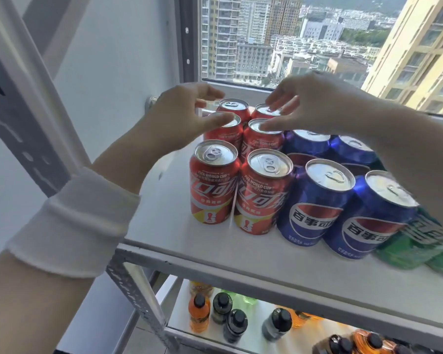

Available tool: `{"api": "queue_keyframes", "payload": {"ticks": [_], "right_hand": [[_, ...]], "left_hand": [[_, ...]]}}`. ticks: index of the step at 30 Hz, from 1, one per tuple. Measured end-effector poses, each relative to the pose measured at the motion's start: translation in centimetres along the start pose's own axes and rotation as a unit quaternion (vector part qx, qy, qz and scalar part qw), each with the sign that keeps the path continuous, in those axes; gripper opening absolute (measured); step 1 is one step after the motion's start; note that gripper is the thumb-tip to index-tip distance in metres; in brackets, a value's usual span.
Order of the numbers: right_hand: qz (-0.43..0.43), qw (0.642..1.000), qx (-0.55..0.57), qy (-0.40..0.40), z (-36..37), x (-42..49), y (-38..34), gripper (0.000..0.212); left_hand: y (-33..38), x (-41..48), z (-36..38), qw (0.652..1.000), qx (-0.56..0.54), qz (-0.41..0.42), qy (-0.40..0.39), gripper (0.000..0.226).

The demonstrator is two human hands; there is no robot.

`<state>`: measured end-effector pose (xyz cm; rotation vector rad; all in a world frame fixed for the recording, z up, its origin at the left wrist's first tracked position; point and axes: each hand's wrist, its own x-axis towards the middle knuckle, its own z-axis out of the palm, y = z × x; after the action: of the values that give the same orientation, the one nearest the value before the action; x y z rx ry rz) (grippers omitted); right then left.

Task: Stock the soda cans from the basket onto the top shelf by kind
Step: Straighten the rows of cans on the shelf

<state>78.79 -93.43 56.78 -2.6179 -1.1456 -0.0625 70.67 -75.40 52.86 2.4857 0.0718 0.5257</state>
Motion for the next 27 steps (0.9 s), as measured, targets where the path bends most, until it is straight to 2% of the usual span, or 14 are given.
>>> {"api": "queue_keyframes", "payload": {"ticks": [5, 9, 17, 21, 27], "right_hand": [[0.001, 0.999, -0.009, -0.032, 1.4, 2.1, 0.5, 0.057], [-0.002, 1.0, -0.005, -0.022, 1.9, 2.7, 0.8, 0.055], [-0.002, 1.0, 0.008, -0.018, 1.5, 2.5, 0.9, 0.056], [0.0, 0.999, 0.006, -0.032, 1.3, 2.0, 0.7, 0.052], [-0.003, 0.999, 0.015, -0.034, 1.2, 1.6, 0.6, 0.049]], "left_hand": [[-1.4, 2.4, 1.8, 0.997, 0.012, -0.028, -0.067, 0.064], [-2.0, 2.7, 2.1, 0.998, -0.004, -0.027, -0.05, 0.056], [-1.6, 2.5, 1.4, 0.997, -0.012, -0.029, -0.075, 0.061], [-1.2, 2.2, 1.1, 0.996, -0.01, -0.041, -0.082, 0.062], [-0.7, 2.0, 0.7, 0.989, -0.063, -0.084, -0.1, 0.059]]}}
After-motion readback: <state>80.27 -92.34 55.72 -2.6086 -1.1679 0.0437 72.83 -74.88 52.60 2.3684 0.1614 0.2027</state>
